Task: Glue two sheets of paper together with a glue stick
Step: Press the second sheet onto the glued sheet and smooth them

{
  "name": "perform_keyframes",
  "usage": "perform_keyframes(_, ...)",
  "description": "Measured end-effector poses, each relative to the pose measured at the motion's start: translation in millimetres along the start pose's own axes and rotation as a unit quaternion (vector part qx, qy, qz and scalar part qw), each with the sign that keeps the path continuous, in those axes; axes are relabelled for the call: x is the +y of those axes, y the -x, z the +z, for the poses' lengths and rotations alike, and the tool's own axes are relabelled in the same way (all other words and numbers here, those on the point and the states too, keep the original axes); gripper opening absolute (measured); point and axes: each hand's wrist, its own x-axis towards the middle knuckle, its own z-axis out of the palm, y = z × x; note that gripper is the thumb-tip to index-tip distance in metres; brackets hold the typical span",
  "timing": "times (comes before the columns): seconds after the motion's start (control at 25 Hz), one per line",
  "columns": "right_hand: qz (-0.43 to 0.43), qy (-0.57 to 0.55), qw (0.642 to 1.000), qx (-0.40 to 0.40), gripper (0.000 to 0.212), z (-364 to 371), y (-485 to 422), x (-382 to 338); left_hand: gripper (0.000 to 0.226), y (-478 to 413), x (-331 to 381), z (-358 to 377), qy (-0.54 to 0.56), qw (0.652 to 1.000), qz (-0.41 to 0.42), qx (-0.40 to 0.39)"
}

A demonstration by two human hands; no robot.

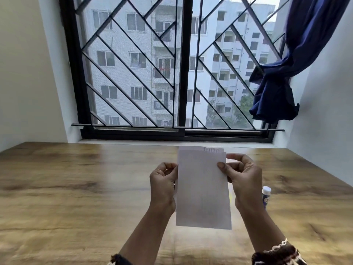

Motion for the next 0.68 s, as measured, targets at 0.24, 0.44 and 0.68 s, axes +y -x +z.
perform_keyframes(0.24,0.009,-0.019,1.000,-0.018,0.022,-1.2,-4.4,-3.2,0.024,1.5,0.2,1.6,0.008,1.000,0.004,-0.012)
perform_keyframes(0.44,0.017,-0.028,0.999,-0.031,0.020,-2.5,-6.7,-3.1,0.024,3.0,0.0,1.3,0.008,1.000,0.001,-0.013)
perform_keyframes(0.68,0.028,-0.038,0.998,-0.035,0.017,-1.6,-6.4,-2.8,0.022,4.7,-0.7,0.6,0.013,1.000,-0.001,-0.013)
